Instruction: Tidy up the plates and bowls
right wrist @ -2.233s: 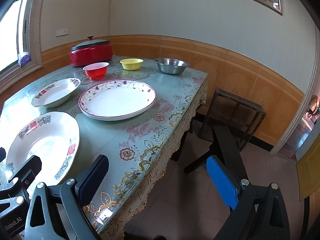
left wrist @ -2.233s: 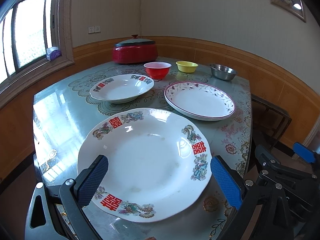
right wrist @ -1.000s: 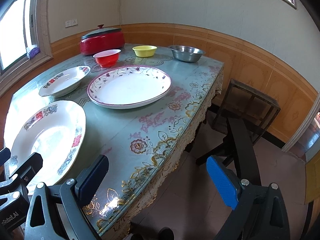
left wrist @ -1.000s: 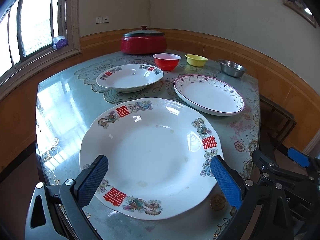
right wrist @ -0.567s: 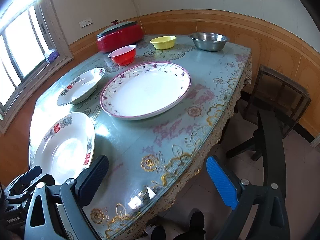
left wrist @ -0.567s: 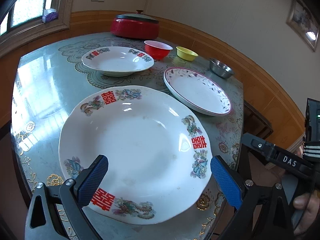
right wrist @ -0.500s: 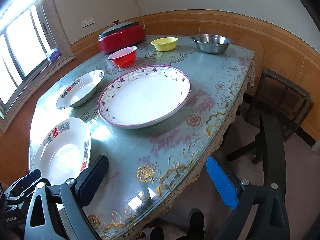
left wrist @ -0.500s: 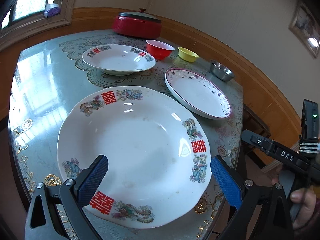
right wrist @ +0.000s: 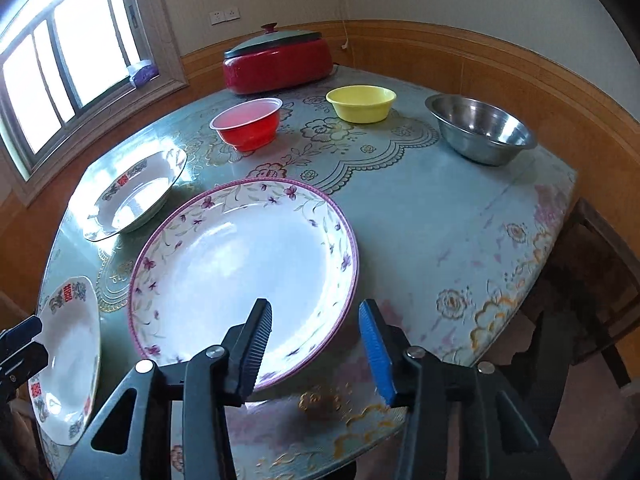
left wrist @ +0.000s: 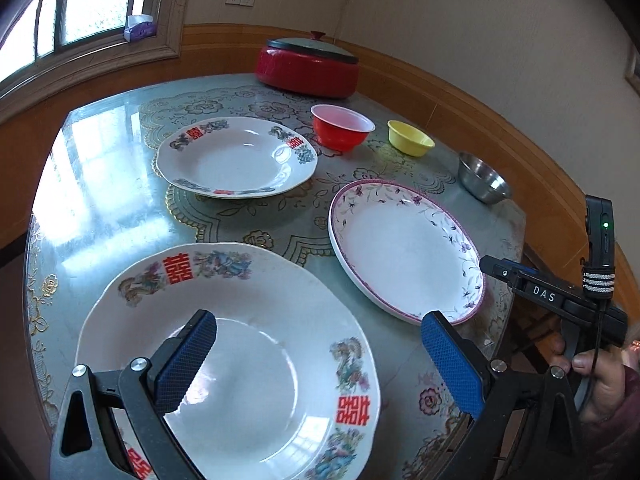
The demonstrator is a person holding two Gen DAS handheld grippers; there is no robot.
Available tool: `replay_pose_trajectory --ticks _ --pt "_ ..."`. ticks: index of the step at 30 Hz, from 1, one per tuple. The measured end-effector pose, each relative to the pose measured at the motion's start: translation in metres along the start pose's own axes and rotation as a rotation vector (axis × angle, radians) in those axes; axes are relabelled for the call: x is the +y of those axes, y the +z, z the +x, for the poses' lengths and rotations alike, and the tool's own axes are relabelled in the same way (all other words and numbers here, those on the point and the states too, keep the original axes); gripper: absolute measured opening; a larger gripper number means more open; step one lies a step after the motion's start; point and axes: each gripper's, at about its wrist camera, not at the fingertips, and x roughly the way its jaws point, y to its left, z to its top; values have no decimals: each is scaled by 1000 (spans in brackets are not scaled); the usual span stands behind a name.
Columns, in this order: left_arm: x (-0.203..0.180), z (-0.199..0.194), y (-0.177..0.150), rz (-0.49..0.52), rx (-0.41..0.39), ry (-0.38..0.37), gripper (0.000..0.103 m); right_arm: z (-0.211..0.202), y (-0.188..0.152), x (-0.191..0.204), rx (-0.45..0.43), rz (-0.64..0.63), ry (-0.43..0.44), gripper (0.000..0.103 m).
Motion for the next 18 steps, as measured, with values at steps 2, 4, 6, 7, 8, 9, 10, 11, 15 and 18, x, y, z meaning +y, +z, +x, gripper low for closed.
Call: replay_pose_trajectory --ticks 2,4,6,7,8,9,10,11,15,18 --pt "-14 8 4 -8 10 26 103 13 11 -10 25 -43 29 46" --pt "-27 15 8 -5 12 67 103 27 19 -17 50 -80 59 46" --pt "-36 24 11 -2 28 102 103 40 25 -21 75 -122 82 46" --pt "-39 29 13 -8 40 111 101 47 28 -22 86 -144 88 45" --pt "-42 34 15 -14 53 122 101 52 29 -22 92 -169 103 40" --pt "-44 38 18 -20 63 136 99 57 31 -22 98 -194 120 36" --pt "-45 41 20 -27 71 142 97 63 32 -21 106 -220 133 32" --pt "-46 45 23 -33 77 141 96 67 32 -19 113 -252 134 31" --pt "-49 58 32 -27 110 161 78 74 34 -21 106 -315 149 22" --pt "-48 70 38 -17 142 155 66 74 37 -22 106 -359 147 19"
